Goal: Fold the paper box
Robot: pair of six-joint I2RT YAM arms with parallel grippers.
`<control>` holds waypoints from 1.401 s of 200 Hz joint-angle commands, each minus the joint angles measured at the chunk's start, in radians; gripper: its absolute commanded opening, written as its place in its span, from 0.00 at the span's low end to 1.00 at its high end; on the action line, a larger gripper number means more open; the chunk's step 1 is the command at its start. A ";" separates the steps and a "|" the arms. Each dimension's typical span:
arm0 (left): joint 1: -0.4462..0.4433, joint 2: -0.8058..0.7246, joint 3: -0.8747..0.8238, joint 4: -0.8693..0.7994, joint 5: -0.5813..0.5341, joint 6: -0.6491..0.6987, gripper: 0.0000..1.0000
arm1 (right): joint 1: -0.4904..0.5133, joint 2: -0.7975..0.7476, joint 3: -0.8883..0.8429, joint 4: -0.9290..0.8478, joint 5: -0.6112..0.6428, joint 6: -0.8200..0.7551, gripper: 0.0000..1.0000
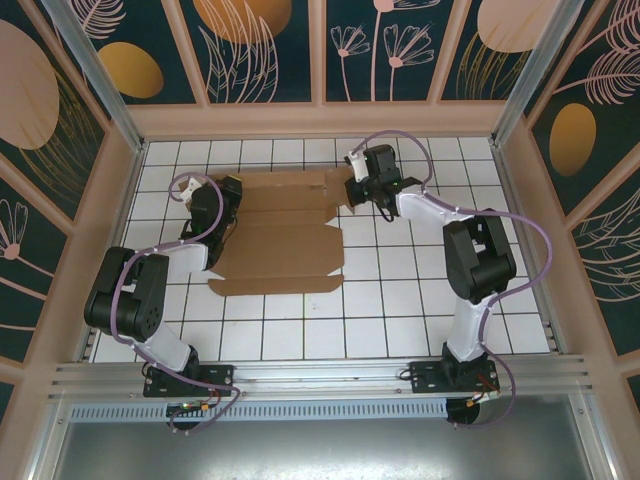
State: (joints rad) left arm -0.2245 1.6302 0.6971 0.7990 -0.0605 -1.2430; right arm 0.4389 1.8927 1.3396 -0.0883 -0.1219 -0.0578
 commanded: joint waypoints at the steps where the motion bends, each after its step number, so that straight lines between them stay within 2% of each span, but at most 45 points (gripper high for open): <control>1: 0.005 0.042 -0.018 -0.124 0.023 -0.003 0.00 | 0.015 -0.006 0.037 -0.006 0.014 0.237 0.09; 24: 0.004 0.041 -0.019 -0.124 0.023 -0.005 0.00 | 0.038 -0.002 0.048 0.043 -0.034 0.427 0.10; 37: 0.004 0.041 -0.019 -0.124 0.022 -0.008 0.00 | 0.074 -0.004 0.046 0.082 -0.007 0.501 0.13; 51: 0.004 0.043 -0.016 -0.134 0.021 -0.015 0.00 | 0.102 0.005 0.071 0.068 0.099 0.602 0.17; 67: 0.004 0.048 -0.013 -0.137 0.022 -0.019 0.00 | 0.141 0.019 0.090 0.049 0.165 0.738 0.20; 86: 0.004 0.052 -0.016 -0.129 0.025 -0.026 0.00 | 0.150 0.002 0.032 0.123 0.152 0.866 0.25; 101: 0.004 0.052 -0.016 -0.129 0.027 -0.027 0.00 | 0.147 -0.017 -0.005 0.173 0.142 0.883 0.26; 140: 0.005 0.044 -0.016 -0.136 0.024 -0.017 0.00 | 0.113 -0.099 -0.051 0.136 0.142 0.669 0.39; 148: 0.004 0.043 -0.015 -0.138 0.025 -0.014 0.00 | 0.098 -0.137 -0.089 0.160 0.074 0.602 0.43; 158: 0.004 0.043 -0.013 -0.143 0.026 -0.008 0.00 | 0.055 -0.187 -0.138 0.189 0.002 0.541 0.55; 170: 0.004 0.043 -0.006 -0.153 0.026 0.002 0.00 | 0.012 -0.244 -0.187 0.231 -0.144 0.440 0.59; 195: 0.004 0.042 0.003 -0.172 0.025 0.014 0.00 | -0.064 -0.342 -0.246 0.278 -0.232 0.293 0.59; 221: 0.005 0.038 0.015 -0.191 0.025 0.017 0.00 | -0.159 -0.335 -0.238 0.315 -0.143 0.203 0.51; 244: 0.005 0.036 0.031 -0.210 0.027 0.023 0.00 | -0.201 -0.243 -0.174 0.295 -0.106 0.025 0.48; 280: 0.004 0.035 0.036 -0.221 0.024 0.028 0.00 | -0.217 -0.023 -0.029 0.135 -0.225 -0.250 0.42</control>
State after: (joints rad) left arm -0.2096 1.6390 0.7429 0.7300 -0.0612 -1.2491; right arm 0.2211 1.7569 1.2476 0.1555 -0.2653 -0.0551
